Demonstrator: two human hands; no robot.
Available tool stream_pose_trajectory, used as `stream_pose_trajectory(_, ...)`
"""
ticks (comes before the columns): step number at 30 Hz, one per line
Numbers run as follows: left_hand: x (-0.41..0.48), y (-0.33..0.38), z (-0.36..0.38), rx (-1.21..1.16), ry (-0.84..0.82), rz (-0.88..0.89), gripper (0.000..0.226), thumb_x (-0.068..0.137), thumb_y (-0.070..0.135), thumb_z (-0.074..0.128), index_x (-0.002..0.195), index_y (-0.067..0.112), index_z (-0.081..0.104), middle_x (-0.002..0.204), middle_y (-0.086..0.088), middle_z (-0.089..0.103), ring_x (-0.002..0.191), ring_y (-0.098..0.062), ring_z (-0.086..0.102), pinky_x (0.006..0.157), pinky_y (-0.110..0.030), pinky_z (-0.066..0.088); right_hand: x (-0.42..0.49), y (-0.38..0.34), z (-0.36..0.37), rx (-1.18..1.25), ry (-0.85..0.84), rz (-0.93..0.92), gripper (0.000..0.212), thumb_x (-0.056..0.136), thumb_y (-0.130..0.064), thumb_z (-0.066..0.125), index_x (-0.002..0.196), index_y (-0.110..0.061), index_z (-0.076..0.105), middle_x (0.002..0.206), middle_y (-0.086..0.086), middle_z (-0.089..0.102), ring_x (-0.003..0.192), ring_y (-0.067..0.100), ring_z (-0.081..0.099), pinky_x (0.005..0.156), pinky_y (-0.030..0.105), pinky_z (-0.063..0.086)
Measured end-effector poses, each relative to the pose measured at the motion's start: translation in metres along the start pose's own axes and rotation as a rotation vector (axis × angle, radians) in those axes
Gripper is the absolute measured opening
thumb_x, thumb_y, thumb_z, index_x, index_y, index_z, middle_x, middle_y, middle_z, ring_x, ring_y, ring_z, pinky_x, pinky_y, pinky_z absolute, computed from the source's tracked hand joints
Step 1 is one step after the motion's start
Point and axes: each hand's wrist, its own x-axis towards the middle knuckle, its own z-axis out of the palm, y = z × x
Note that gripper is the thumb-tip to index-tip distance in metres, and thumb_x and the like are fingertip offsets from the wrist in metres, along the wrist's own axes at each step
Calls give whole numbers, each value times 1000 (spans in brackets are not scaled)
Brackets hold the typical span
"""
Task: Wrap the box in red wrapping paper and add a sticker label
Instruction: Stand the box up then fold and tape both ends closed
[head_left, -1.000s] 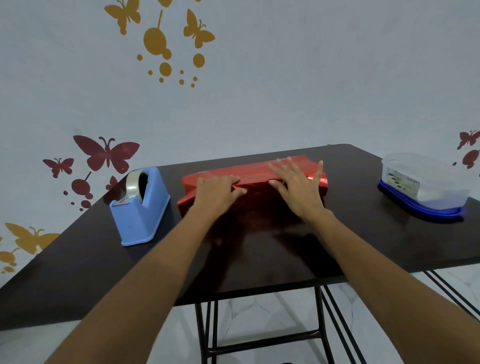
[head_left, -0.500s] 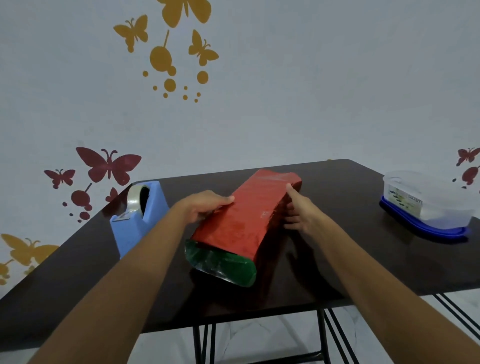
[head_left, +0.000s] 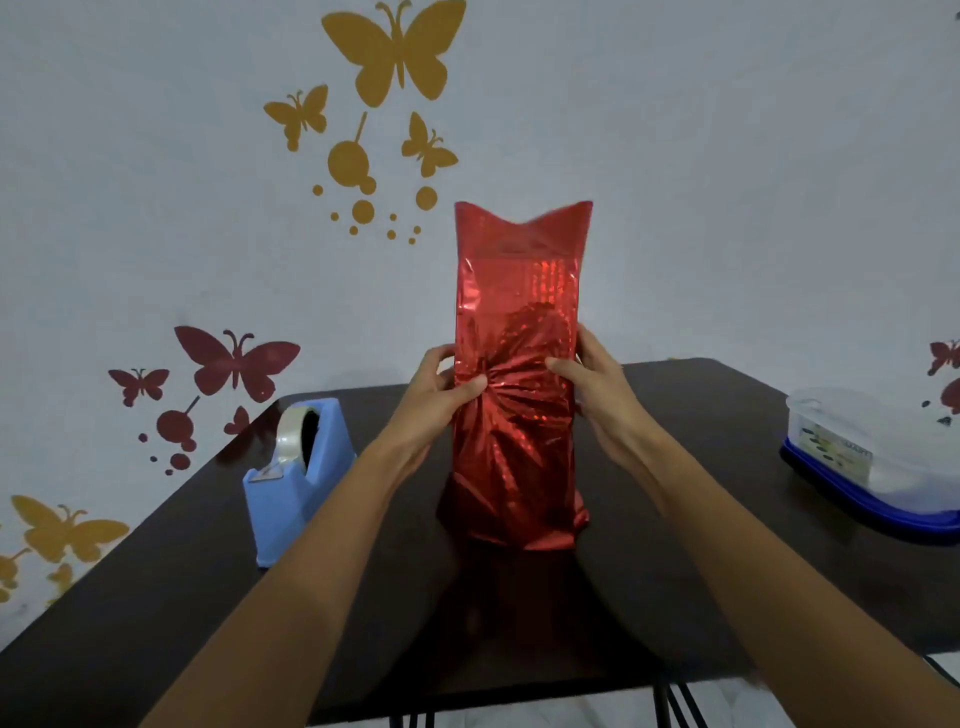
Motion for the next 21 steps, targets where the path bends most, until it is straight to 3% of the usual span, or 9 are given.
stream_pose_trajectory(2, -4, 3, -2, -50, -2, 78, 45, 89, 1, 60, 125, 20, 40, 115, -7, 62, 96, -15, 65, 77, -22, 55, 1, -11, 5, 17, -44, -105, 55, 88, 3, 53, 135, -25, 46, 126, -5, 59, 111, 5, 59, 84, 17, 49)
stream_pose_trajectory(5, -15, -2, -7, -51, 3, 136, 48, 88, 2, 61, 122, 25, 37, 117, -4, 60, 99, -12, 65, 76, -21, 55, -9, -16, 13, 64, -103, -152, 57, 86, 8, 53, 127, -31, 44, 124, -11, 56, 107, -5, 58, 82, 13, 48)
stream_pose_trajectory(9, -32, -23, -11, -34, 11, 137, 50, 85, 4, 64, 119, 31, 38, 121, -3, 57, 109, -11, 60, 77, -20, 54, -24, 6, 12, 96, -147, -138, 56, 85, 6, 57, 127, -29, 44, 127, -8, 55, 110, -2, 58, 85, 16, 49)
stream_pose_trajectory(13, -43, -35, -9, -46, 7, 102, 51, 85, 3, 64, 118, 32, 37, 126, -8, 55, 115, -16, 57, 76, -20, 54, -35, 21, 11, 94, -182, -106, 56, 84, -6, 62, 127, -36, 44, 128, -8, 56, 114, 5, 57, 85, 21, 51)
stream_pose_trajectory(17, -46, -33, -6, -11, -30, 106, 45, 88, 2, 61, 113, 32, 38, 126, -8, 54, 110, -10, 58, 73, -16, 52, -39, 27, 9, 106, -168, -67, 55, 85, -12, 60, 127, -42, 40, 131, -9, 53, 116, 3, 56, 85, 21, 51)
stream_pose_trajectory(21, -51, -34, -1, 45, -58, 119, 47, 90, 4, 59, 119, 32, 34, 129, -7, 52, 115, -9, 55, 77, -14, 51, -47, 36, 7, 101, -119, -9, 66, 80, -29, 69, 133, -41, 32, 138, -6, 46, 121, 8, 51, 90, 27, 49)
